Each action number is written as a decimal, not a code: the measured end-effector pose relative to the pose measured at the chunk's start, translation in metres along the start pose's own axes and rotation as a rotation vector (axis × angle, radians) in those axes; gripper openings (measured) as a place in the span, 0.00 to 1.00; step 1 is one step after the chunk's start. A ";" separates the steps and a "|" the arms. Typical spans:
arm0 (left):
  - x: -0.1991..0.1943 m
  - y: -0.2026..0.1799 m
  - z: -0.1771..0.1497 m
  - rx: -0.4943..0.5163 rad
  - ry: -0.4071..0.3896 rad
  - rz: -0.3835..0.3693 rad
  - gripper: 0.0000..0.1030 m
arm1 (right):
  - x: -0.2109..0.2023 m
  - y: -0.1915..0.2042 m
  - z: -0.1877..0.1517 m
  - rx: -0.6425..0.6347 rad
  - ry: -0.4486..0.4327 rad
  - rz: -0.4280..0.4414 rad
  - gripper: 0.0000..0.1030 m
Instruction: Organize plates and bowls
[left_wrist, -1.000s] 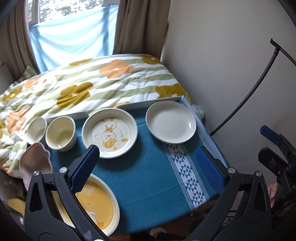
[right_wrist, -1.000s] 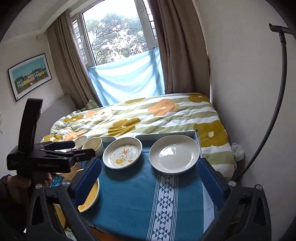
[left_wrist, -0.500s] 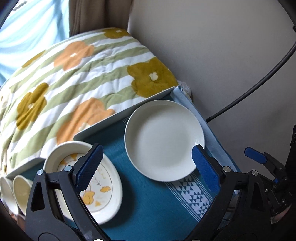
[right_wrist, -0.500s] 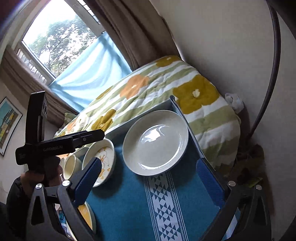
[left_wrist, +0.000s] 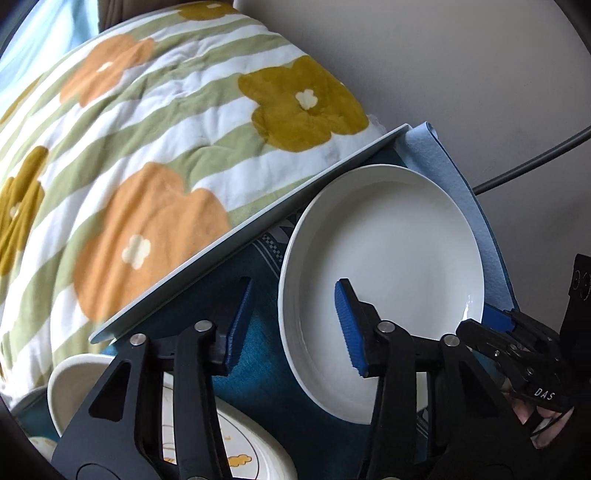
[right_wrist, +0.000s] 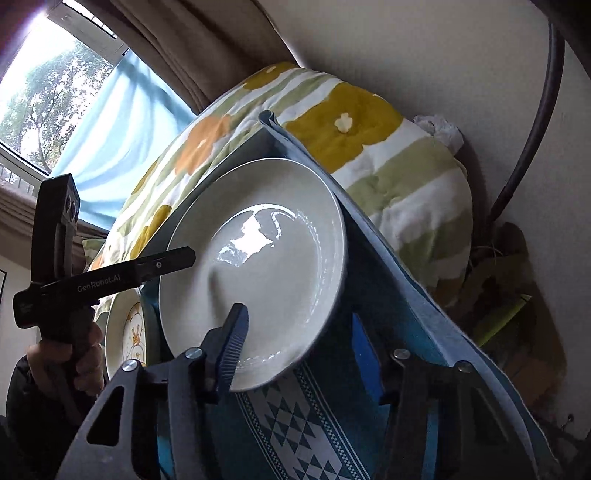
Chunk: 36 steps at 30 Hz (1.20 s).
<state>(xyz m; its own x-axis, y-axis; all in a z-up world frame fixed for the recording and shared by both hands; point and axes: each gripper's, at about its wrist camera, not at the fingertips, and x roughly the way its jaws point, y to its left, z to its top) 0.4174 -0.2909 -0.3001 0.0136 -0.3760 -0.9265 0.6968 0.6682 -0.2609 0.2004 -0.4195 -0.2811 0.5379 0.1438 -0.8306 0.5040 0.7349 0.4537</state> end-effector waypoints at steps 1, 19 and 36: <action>0.002 0.000 0.000 0.005 0.004 -0.001 0.33 | 0.002 0.000 0.001 0.000 0.001 -0.005 0.45; -0.004 -0.014 -0.006 0.074 -0.046 0.065 0.18 | 0.009 0.002 0.006 -0.056 -0.002 -0.084 0.16; -0.118 -0.044 -0.058 -0.036 -0.224 0.148 0.18 | -0.064 0.039 0.010 -0.266 -0.055 -0.012 0.16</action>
<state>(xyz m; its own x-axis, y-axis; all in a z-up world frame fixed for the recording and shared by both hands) 0.3433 -0.2393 -0.1954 0.2742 -0.4024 -0.8734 0.6497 0.7471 -0.1402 0.1924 -0.4064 -0.2069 0.5722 0.1035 -0.8135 0.3192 0.8857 0.3372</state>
